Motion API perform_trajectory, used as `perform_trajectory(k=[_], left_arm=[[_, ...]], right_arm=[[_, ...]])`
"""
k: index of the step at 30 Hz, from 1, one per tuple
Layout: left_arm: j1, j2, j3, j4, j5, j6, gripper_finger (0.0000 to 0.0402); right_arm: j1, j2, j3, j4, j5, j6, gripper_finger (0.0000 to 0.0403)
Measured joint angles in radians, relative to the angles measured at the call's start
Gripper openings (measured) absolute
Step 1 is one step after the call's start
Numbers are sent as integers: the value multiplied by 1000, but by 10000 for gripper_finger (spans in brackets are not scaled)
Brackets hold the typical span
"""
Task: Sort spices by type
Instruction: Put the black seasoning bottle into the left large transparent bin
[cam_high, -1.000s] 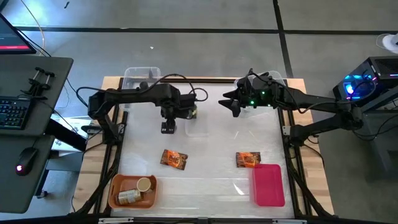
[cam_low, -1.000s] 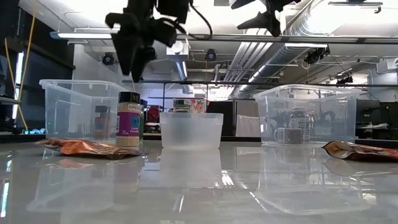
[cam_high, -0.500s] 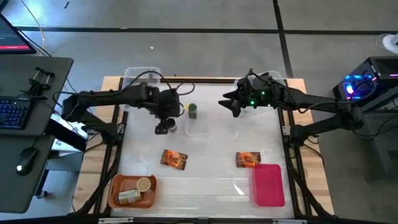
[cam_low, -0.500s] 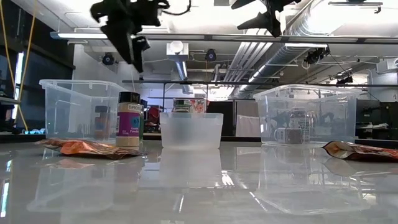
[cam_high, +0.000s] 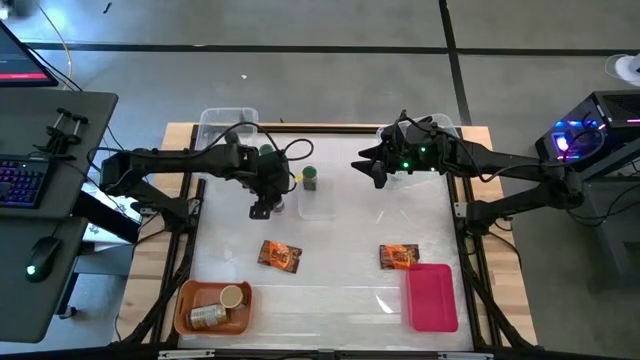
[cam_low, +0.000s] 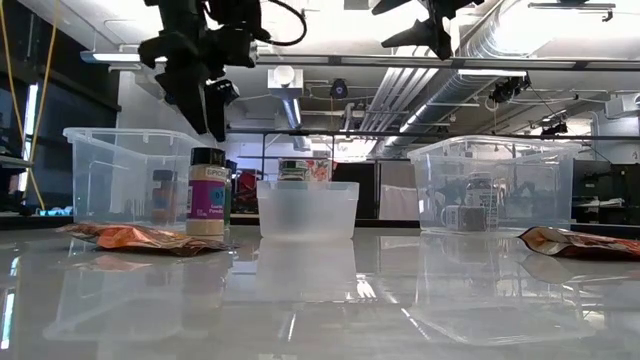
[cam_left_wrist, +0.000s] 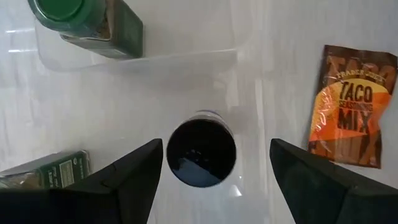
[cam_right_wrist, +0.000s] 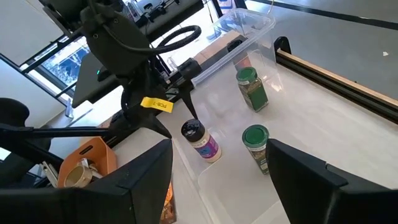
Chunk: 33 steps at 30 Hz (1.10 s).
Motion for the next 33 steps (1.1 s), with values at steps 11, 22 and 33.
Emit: perform_trajectory(k=[11,22,33], left_arm=[[9,58,-27,60,1,-2,284],[9,152,-27,49,5,-3,278],[10,152,-27,50,-21,-4,162]], right_arm=[[0,0,0,0,0,0,252],[0,0,0,0,0,7,252],[0,0,0,0,0,3,252]])
